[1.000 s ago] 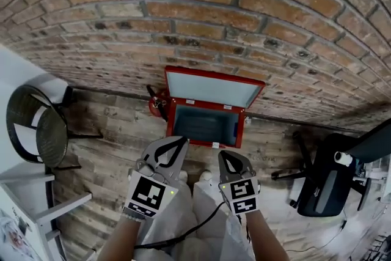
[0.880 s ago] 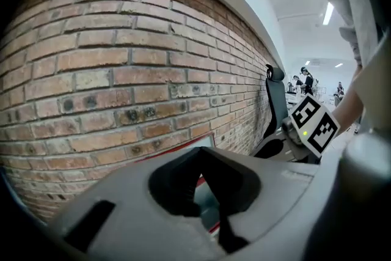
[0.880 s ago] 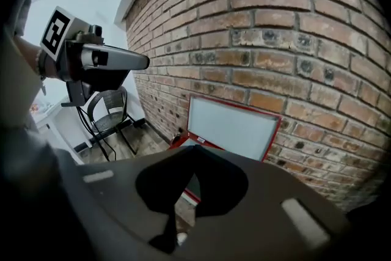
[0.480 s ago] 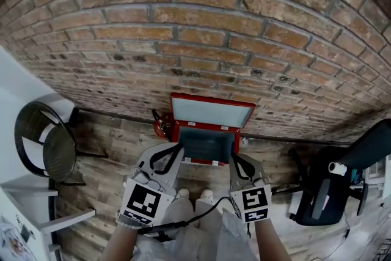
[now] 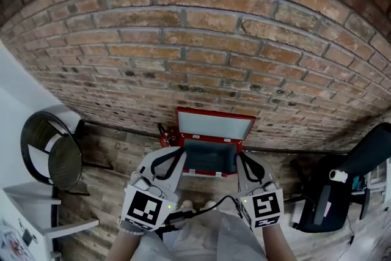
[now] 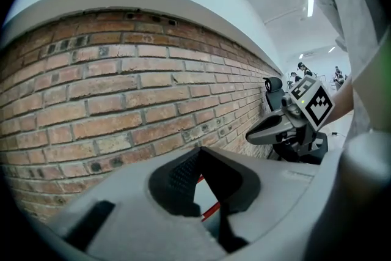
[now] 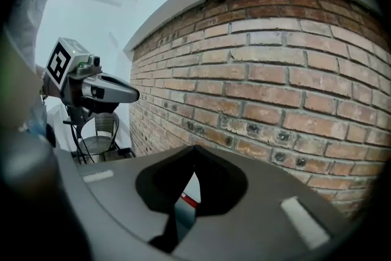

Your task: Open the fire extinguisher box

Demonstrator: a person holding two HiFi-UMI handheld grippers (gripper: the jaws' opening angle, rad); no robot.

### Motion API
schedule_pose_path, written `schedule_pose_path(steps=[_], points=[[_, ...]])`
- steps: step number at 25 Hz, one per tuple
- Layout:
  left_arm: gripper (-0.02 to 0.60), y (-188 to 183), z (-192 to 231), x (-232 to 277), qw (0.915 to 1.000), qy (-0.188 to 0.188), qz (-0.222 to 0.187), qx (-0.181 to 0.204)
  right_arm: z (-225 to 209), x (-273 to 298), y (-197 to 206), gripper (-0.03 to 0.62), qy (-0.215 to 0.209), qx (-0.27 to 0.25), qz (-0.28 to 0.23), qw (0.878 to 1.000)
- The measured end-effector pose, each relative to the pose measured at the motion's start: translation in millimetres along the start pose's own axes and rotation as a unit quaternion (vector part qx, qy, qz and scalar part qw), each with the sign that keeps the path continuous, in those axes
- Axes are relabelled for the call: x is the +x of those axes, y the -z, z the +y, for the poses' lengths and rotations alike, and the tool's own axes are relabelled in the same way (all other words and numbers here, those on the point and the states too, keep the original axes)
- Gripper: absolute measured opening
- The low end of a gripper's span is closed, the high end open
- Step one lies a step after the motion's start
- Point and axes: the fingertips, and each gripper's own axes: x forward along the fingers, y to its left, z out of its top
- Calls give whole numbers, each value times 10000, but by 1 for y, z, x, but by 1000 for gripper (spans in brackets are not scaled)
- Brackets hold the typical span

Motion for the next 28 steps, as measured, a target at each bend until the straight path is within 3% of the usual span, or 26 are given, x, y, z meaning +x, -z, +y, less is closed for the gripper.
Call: schedule_pose_path(steps=[4,11,28], points=[[0,-16,4,-7,9997,-108,-219,10,-2,-6,-23,6,70,-147,-324,9993],[0,-25,7,-11,9993,-166,-343,-2,-1,-15,-37,6,100,-285,-407,9987],[0,-26,7,-12,9991,-263,-331,-80,-10,-19,-46,6,151,-474,-491,9976]])
